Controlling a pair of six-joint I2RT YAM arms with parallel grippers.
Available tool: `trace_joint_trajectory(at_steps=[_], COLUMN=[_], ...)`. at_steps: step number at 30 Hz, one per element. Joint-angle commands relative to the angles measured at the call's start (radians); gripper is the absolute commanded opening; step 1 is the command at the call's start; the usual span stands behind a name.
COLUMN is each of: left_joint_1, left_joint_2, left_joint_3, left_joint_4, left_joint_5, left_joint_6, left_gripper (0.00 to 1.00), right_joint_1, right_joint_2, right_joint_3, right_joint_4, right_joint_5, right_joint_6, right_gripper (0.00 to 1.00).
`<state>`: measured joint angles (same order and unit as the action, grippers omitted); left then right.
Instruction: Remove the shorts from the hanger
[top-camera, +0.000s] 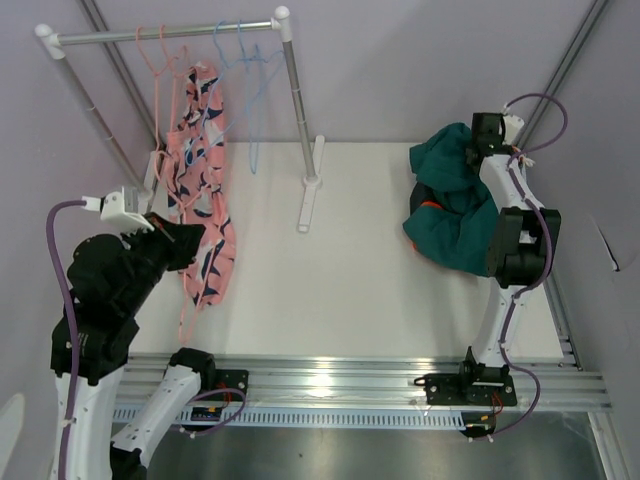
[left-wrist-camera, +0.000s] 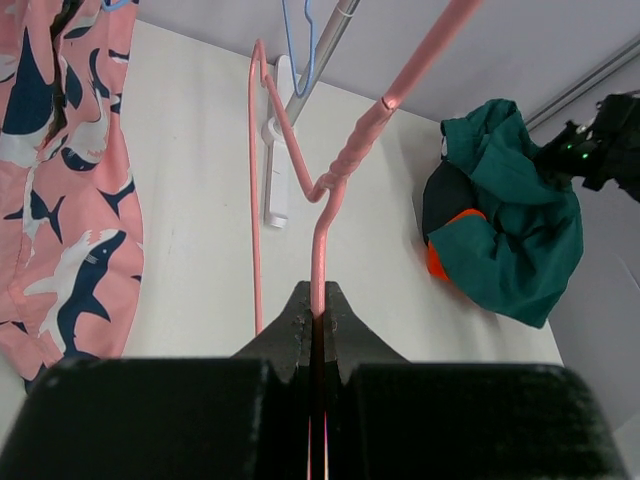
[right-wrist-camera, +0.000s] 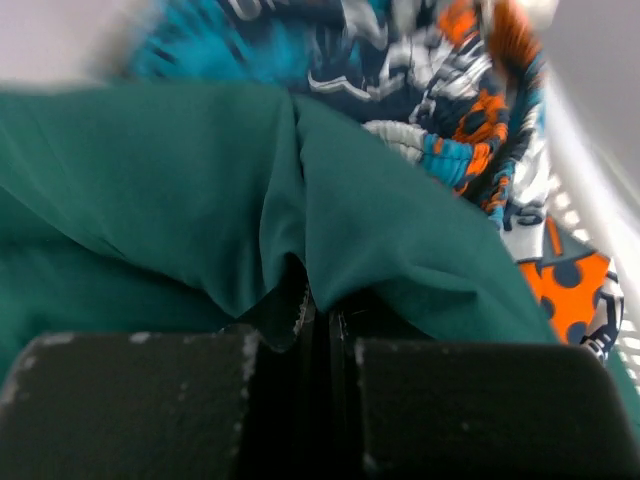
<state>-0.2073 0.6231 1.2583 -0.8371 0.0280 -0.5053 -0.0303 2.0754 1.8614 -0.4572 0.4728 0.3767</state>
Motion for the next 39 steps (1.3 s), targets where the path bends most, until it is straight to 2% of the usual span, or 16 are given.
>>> trace_joint_trajectory(at_steps=[1, 6, 7, 8, 9, 10, 15, 21, 26, 28, 32, 35, 39], left_joint_1=[-0.006, -0.006, -0.006, -0.006, -0.006, -0.006, -0.006, -0.003, 0.039, 0.074, 0.153, 0.2, 0.204], left_joint_2=[0.032, 0.13, 0.154, 0.176, 0.199, 0.242, 0.394, 0.536, 0.67, 0.708, 0.799, 0.88, 0.9], left_joint_3=[0.058, 0.176, 0.199, 0.258, 0.276, 0.294, 0.498, 0.691, 0.776, 0.808, 0.842, 0.897, 0.844], left_joint_4=[0.044, 0.046, 0.044, 0.049, 0.055, 0.07, 0.076, 0.112, 0.142, 0.147, 0.17, 0.141, 0.156], left_joint_5=[-0.023, -0.083, -0.094, -0.103, -0.105, -0.106, -0.134, -0.187, -0.206, -0.183, -0.106, -0.048, 0.035], left_joint_6=[0.024, 0.088, 0.096, 0.102, 0.115, 0.122, 0.151, 0.2, 0.226, 0.222, 0.188, 0.154, 0.123], left_gripper=[0.0, 0.0, 0.0, 0.0, 0.0, 0.0, 0.0, 0.0, 0.0, 0.0, 0.0, 0.0, 0.0], right_joint_1=[-0.016, -0.033, -0.036, -0.039, -0.039, -0.039, -0.028, 0.03, 0.255, 0.341, 0.412, 0.431, 0.454], right_joint_2=[-0.006, 0.006, 0.0, -0.011, -0.052, -0.078, -0.257, -0.563, -0.817, -0.865, -0.936, -0.96, -0.965], right_joint_3=[-0.056, -0.148, -0.16, -0.177, -0.22, -0.241, -0.358, -0.617, -0.916, -0.984, -1.068, -1.096, -1.13], right_joint_4=[0.055, 0.043, 0.042, 0.055, 0.067, 0.075, 0.083, 0.123, 0.236, 0.288, 0.296, 0.287, 0.307], right_joint_5=[0.049, -0.031, -0.055, -0.071, -0.079, -0.082, -0.089, -0.168, -0.171, -0.166, -0.142, -0.135, -0.122], right_joint_6=[0.036, 0.045, 0.041, 0.03, 0.024, 0.021, 0.022, 0.051, 0.108, 0.114, 0.128, 0.136, 0.14], right_gripper=[0.0, 0.0, 0.36, 0.61, 0.96, 0.99, 0.99, 0.99, 0.99, 0.99, 0.99, 0.99, 0.99])
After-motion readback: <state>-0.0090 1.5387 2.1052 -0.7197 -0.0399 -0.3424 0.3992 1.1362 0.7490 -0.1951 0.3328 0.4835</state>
